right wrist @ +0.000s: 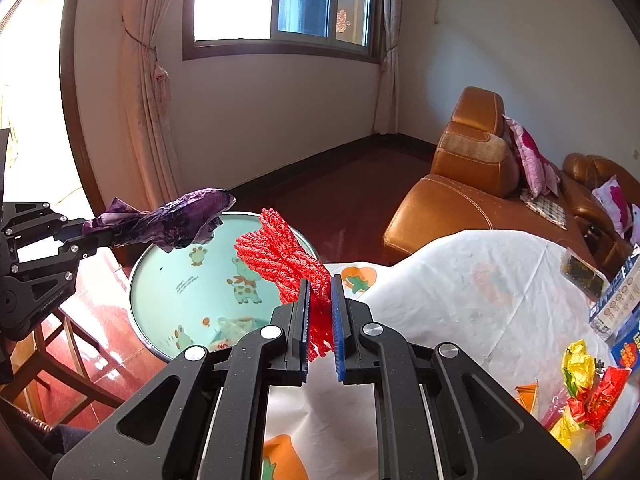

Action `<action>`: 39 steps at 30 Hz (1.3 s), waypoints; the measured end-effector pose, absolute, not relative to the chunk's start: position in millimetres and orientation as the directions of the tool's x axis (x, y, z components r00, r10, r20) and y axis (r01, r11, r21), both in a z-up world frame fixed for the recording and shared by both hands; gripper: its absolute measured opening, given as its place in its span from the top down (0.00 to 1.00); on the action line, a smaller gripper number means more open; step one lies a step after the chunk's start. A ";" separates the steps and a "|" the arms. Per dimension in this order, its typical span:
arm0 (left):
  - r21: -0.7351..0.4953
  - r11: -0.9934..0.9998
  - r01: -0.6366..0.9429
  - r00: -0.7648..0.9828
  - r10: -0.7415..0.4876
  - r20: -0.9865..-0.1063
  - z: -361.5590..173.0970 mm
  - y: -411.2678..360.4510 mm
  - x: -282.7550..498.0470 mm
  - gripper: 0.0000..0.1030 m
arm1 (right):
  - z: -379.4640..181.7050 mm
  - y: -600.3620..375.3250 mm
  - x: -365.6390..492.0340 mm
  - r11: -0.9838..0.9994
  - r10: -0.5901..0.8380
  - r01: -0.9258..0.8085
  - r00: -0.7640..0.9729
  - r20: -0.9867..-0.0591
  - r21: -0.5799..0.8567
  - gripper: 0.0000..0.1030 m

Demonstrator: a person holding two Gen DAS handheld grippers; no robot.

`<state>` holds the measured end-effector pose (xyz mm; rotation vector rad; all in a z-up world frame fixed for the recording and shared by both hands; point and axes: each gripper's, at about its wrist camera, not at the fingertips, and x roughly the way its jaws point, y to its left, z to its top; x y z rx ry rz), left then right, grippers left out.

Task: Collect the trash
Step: 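Hold both items over the teal bin and open both tools to drop them, then return the left tool to the table and close on the white paper packet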

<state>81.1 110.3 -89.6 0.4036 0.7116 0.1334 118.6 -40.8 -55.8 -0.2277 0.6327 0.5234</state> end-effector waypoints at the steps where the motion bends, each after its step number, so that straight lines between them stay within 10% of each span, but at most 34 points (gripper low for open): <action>1: 0.404 0.915 0.017 0.752 0.254 -0.608 -89.8 110.3 81.2 0.89 | -56.3 -40.3 118.3 0.846 0.395 -0.531 0.682 -0.615 -0.046 0.90; 11: 0.405 0.914 0.028 0.749 0.249 -0.613 -90.5 110.7 82.9 0.88 | -58.0 -33.3 118.7 0.839 0.399 -0.542 0.675 -0.621 -0.050 0.90; 15: 0.412 0.911 0.037 0.760 0.242 -0.604 -91.9 107.8 79.8 0.65 | -60.4 -29.0 120.3 0.832 0.409 -0.553 0.666 -0.624 -0.044 0.66; 39: 0.373 0.919 0.125 0.775 0.144 -0.615 -91.5 70.1 66.1 0.32 | -23.5 -134.1 52.7 0.941 0.262 -0.336 0.777 -0.572 -0.026 0.49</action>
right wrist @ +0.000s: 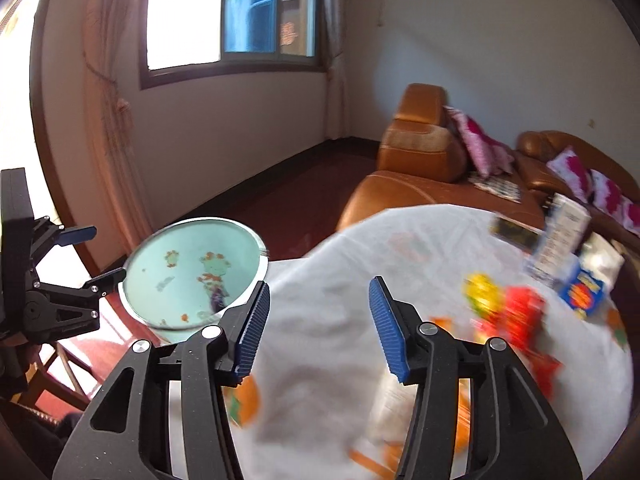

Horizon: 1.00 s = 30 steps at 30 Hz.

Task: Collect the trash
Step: 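Return the left tool to the table and close on the white paper packet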

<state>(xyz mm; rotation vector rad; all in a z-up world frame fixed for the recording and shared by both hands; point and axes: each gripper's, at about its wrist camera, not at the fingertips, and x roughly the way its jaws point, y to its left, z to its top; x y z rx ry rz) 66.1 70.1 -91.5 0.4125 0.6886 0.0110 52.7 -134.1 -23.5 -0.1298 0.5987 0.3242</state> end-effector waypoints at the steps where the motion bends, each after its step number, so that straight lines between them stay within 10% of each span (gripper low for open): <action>1: 0.372 0.917 0.146 0.776 0.128 -0.618 -92.0 61.5 64.3 0.30 | -22.5 -146.4 46.8 0.949 0.244 -0.315 0.784 -0.570 -0.028 0.48; 16: 0.338 0.846 0.412 0.771 -0.126 -0.624 -90.4 -111.8 49.3 0.09 | -56.9 -331.0 -37.6 0.992 -0.071 0.122 0.795 -0.603 0.044 0.40; 30: 0.346 0.826 0.445 0.699 -0.079 -0.711 -136.3 -185.9 85.3 0.09 | -87.8 -366.3 -48.0 0.976 -0.104 0.197 0.788 -0.606 0.089 0.35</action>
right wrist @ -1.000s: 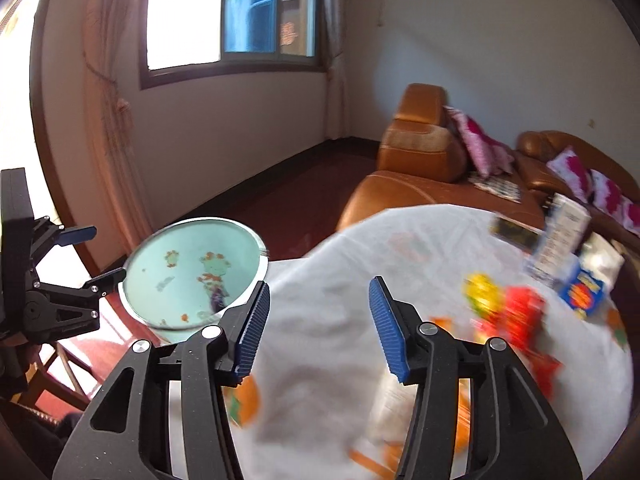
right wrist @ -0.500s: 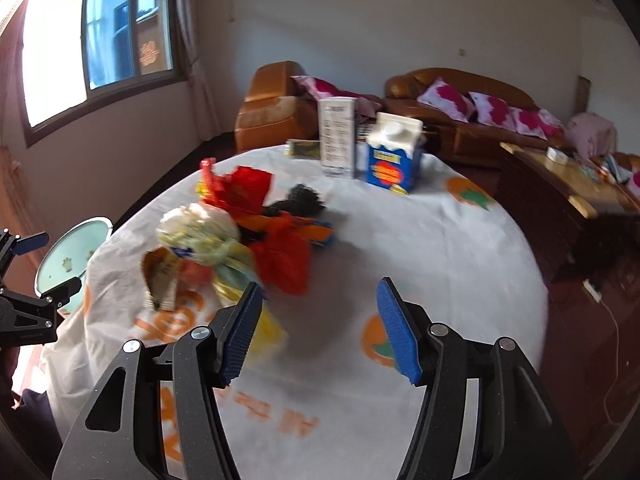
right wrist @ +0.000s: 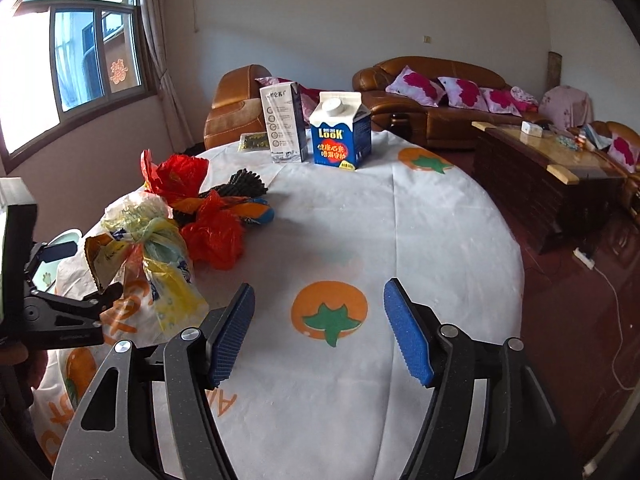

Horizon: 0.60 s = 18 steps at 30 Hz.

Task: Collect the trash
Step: 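Return the left tool to the table and close on the white paper packet, then lift the white paper packet with the left tool while the right tool grasps the yellow-green bag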

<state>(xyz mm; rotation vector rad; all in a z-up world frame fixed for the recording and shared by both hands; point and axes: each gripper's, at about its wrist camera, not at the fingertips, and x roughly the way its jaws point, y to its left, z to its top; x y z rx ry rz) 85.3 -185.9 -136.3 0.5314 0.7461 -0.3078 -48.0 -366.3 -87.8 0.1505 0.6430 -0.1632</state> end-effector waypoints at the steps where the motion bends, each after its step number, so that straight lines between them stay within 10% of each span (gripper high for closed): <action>1: 0.344 0.828 0.444 0.693 -0.074 -0.717 -138.2 -186.0 88.9 0.08 | -89.5 -365.7 -47.7 0.977 -0.101 0.195 0.787 -0.608 0.090 0.35; 8: 0.229 0.821 0.523 0.612 -0.174 -0.771 -135.2 -169.9 96.2 0.64 | -94.6 -363.7 -47.5 0.977 -0.079 0.181 0.788 -0.610 0.108 0.32; 18: 0.182 0.817 0.547 0.601 -0.232 -0.764 -117.7 -137.2 94.1 0.96 | -95.5 -355.2 -47.7 0.980 -0.065 0.165 0.789 -0.610 0.108 0.32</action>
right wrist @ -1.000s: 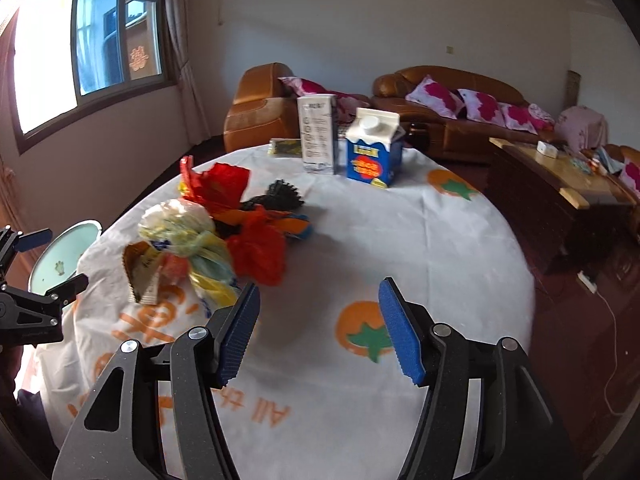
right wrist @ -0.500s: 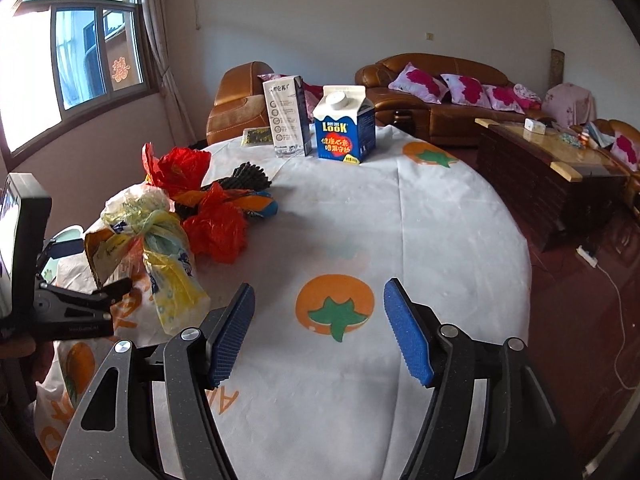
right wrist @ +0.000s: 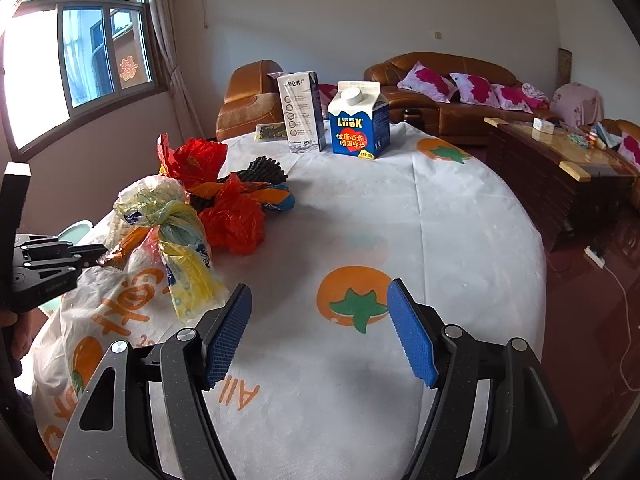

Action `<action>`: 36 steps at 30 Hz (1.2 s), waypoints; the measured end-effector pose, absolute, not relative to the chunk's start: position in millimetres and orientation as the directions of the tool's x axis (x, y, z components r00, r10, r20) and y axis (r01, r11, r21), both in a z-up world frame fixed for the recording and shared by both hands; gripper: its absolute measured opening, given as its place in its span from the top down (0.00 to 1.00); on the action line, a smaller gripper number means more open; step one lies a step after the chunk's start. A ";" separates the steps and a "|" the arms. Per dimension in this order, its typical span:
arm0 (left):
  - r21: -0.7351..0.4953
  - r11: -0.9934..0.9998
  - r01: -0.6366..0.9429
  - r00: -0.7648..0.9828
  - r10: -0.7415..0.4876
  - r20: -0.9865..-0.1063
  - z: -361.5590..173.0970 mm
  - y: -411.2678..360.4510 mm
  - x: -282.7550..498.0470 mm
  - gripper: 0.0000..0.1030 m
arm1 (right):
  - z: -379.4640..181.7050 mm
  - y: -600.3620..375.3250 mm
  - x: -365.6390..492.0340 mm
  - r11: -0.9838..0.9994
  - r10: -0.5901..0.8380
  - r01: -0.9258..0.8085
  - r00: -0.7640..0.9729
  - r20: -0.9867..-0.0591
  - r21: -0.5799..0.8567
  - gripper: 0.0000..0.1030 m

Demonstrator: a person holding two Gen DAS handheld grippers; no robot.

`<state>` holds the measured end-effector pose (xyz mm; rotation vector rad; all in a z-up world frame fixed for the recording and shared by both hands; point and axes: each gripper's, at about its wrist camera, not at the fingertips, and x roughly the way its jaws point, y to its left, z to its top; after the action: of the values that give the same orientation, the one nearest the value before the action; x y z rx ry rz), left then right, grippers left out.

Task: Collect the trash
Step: 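Lift the white paper packet with the left tool while the right tool grasps the yellow-green bag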

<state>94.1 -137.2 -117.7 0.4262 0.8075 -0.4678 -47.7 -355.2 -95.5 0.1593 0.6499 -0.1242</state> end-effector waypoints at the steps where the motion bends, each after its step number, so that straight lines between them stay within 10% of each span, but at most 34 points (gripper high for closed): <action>1: 0.179 0.818 0.547 0.602 -0.236 -0.763 -115.9 -134.4 93.3 0.97 | -95.7 -355.3 -47.7 0.980 -0.064 0.165 0.789 -0.611 0.110 0.32; 36: 0.180 0.837 0.517 0.652 -0.249 -0.716 -81.9 -73.9 75.3 0.99 | -77.1 -349.6 -25.0 0.977 -0.019 0.154 0.748 -0.664 0.145 0.35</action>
<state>75.3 -73.9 -81.9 0.3896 0.7420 -0.4475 -25.0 -349.6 -77.1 0.1955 0.7213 -0.0950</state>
